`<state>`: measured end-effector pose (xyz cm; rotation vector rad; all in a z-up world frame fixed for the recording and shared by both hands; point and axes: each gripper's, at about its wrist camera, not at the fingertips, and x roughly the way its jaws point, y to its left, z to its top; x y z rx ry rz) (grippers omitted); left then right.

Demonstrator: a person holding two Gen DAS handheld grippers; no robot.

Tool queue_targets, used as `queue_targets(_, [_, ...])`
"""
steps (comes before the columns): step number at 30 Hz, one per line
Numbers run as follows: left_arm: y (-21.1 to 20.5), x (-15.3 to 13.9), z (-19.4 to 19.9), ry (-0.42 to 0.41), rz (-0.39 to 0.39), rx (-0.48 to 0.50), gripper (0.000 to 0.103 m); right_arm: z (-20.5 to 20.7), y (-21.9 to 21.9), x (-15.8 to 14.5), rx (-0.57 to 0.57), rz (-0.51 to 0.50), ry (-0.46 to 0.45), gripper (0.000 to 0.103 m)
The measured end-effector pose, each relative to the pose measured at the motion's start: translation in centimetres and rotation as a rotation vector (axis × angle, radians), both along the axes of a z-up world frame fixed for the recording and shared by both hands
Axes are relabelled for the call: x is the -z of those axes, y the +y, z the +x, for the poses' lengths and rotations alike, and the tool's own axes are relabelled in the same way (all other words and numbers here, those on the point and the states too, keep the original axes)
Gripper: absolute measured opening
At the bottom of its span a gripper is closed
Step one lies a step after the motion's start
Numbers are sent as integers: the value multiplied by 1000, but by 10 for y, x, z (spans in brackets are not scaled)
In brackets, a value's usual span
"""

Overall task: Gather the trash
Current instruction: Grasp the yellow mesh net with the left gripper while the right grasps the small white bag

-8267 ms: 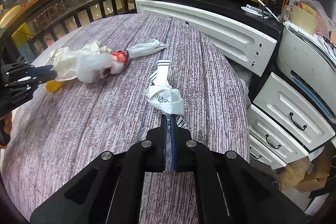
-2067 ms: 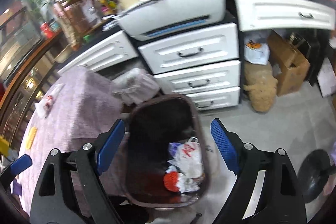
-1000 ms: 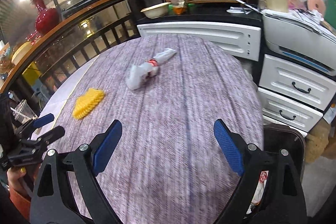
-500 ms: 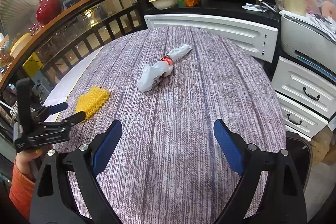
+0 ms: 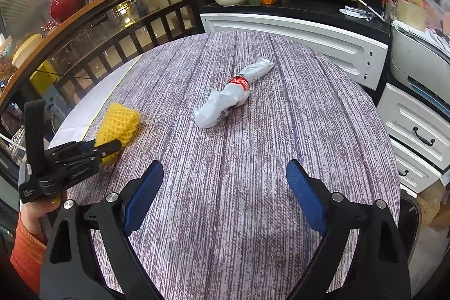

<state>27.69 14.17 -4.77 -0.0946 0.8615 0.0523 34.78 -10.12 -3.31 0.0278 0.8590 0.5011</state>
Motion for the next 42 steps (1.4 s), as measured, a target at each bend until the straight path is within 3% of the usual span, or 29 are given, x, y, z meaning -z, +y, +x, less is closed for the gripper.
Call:
queue_targets(9, [-12,-26,-34,-106,-59,18,28,18,14,1,-1,22,24,88])
queue_targets(18, [-24,-36,-56,-151,-97,48,28,70,44,2,55,13,45,87])
queue_targets(25, [-21,-35,-64,-153,-108,45,28,95,62,23,80,-25,106,71])
queue_targets(27, [-19,-35,-65,-156,-108,42,28,98,64,30,85,-36,129,59])
queue_targets(29, [-18,-35,-66,-157,-117,40,28,101,63,35,85,-34,158,36])
queue_targets(32, [-18,-34,-67,-155,-120,42,28,98,59,34,88,-26,152,16])
queue_targets(35, [-19,-34,-68,-159,-126,44,28,90,55,28,80,-16,124,10])
queue_targets(42, [-26,-35,-75,-165,-139,59,28,54,41,5,19,-1,43,9])
